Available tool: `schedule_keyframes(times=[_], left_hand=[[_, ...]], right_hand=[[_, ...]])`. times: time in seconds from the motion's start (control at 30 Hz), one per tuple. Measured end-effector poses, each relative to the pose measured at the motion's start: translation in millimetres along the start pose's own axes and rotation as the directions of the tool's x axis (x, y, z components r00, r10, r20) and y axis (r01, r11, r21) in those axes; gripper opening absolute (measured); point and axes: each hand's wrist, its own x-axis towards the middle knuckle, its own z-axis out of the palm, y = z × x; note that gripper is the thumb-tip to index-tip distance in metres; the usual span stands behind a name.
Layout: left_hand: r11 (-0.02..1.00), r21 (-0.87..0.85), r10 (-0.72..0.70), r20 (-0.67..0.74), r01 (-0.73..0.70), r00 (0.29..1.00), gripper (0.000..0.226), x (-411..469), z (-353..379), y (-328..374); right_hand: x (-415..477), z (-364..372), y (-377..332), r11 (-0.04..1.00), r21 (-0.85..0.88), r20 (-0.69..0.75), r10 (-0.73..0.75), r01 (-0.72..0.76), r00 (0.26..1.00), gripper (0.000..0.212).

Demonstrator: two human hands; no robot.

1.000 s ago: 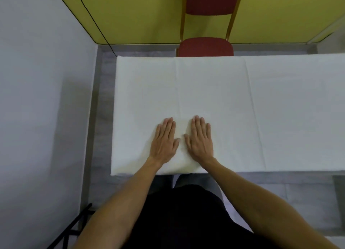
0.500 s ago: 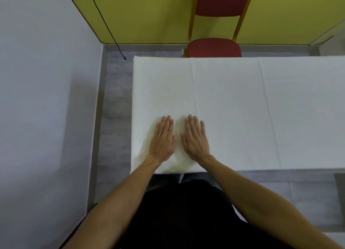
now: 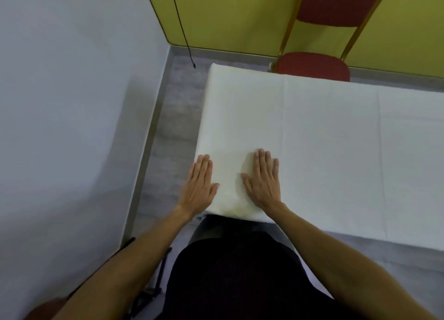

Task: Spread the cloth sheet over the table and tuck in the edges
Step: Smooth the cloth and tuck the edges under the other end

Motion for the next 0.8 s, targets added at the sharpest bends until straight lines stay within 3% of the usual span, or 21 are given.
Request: schedule_keyframes(times=[0.13, 0.3, 0.4, 0.8], left_hand=[[0.991, -0.067, -0.116, -0.037, 0.113, 0.993, 0.074, -17, 1, 15], [0.936, -0.184, -0.31, -0.033, 0.299, 0.95, 0.079, -37, 2, 31], [0.928, -0.188, -0.335, -0.039, 0.322, 0.941, 0.08, -47, 3, 38], [0.897, -0.271, -0.371, -0.035, 0.348, 0.928, 0.091, -97, 8, 42]], right_hand=[[0, 3, -24, 0.971, -0.001, 0.046, -0.241, 0.241, 0.97, 0.073], [-3, 6, -43, 0.904, 0.016, 0.077, -0.426, 0.426, 0.901, 0.065], [-9, 12, -46, 0.852, 0.003, 0.108, -0.52, 0.523, 0.847, 0.063], [-34, 11, -69, 0.739, 0.069, 0.148, -0.672, 0.67, 0.726, 0.062]])
